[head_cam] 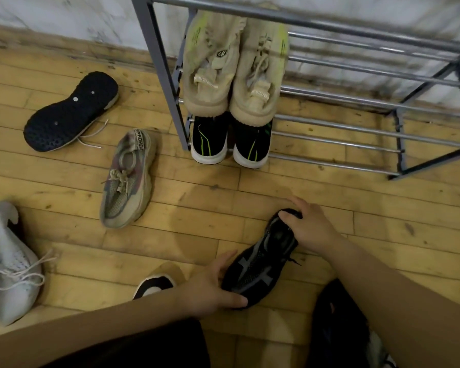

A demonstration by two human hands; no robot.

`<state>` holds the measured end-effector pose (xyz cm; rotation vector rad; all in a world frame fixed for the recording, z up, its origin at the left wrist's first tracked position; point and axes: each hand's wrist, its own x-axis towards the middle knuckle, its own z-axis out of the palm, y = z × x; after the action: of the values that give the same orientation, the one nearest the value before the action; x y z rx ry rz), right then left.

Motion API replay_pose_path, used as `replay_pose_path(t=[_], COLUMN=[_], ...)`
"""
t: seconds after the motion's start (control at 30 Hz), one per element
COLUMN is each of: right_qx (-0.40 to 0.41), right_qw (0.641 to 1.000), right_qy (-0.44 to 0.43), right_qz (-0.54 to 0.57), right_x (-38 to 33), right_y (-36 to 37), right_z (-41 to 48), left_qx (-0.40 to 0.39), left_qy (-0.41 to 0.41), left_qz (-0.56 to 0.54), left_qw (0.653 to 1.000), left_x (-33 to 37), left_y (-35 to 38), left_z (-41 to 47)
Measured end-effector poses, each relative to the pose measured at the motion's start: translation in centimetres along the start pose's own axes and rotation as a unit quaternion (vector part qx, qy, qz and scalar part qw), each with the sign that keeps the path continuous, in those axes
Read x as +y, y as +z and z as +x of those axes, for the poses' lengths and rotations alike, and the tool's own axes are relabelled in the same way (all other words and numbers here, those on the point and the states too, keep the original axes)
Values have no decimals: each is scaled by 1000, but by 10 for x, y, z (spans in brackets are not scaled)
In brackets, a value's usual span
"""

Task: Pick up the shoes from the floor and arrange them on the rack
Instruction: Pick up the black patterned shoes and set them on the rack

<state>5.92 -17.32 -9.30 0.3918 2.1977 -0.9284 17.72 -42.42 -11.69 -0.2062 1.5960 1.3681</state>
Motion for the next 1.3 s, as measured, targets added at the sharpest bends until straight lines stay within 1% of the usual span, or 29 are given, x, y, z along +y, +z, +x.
replay_pose_path(t=[0.1,0.2,0.27,0.37,0.47,0.57,0.63,0.7,0.77,0.87,0.93,1.0,1.07,1.13,1.2,1.23,1.3], right_qx=[-17,-40,-48,-37,-9,-23,-26,-29,-56,-131,-160,-154,-130,-114,-130,-144,-170], right_qw=[1000,999,998,997,999,996,995,994,989,977,962,938,910,874,847,836,812], right_qy=[-23,-25,-37,-65,-41,-15,-19,-80,-139,-167,-218,-294,-366,-436,-480,-486,-482], right_qz=[4,-10,-29,-36,30,87,92,63,22,10,-45,-103,-147,-184,-190,-209,-281], right_x=[5,9,3,-19,-56,-108,-152,-199,-247,-302,-328,-347,-358,-353,-336,-324,-305], right_y=[-11,-11,-1,17,25,24,18,12,8,5,7,18,33,54,75,84,94], right_z=[-15,-33,-43,-54,-67,-87,-110,-136,-172,-231,-274,-311,-343,-367,-382,-385,-385], left_qx=[108,190,221,243,285,361,414,452,488,529,555,575,588,579,562,554,546], left_qy=[22,44,48,51,73,115,149,180,203,225,234,247,256,266,268,264,249], left_qz=[-12,19,34,27,23,11,22,27,45,88,73,33,-4,-63,-118,-131,-137], left_qw=[994,981,974,968,955,925,898,873,848,814,795,779,767,768,774,778,788], left_x=[-7,1,3,0,3,18,34,48,55,53,48,36,20,-2,-28,-41,-64], left_y=[-21,-40,-47,-51,-56,-66,-70,-73,-71,-67,-59,-48,-37,-32,-28,-25,-17], left_z=[-4,-14,-22,-40,-67,-109,-145,-186,-228,-288,-324,-355,-379,-400,-420,-430,-446])
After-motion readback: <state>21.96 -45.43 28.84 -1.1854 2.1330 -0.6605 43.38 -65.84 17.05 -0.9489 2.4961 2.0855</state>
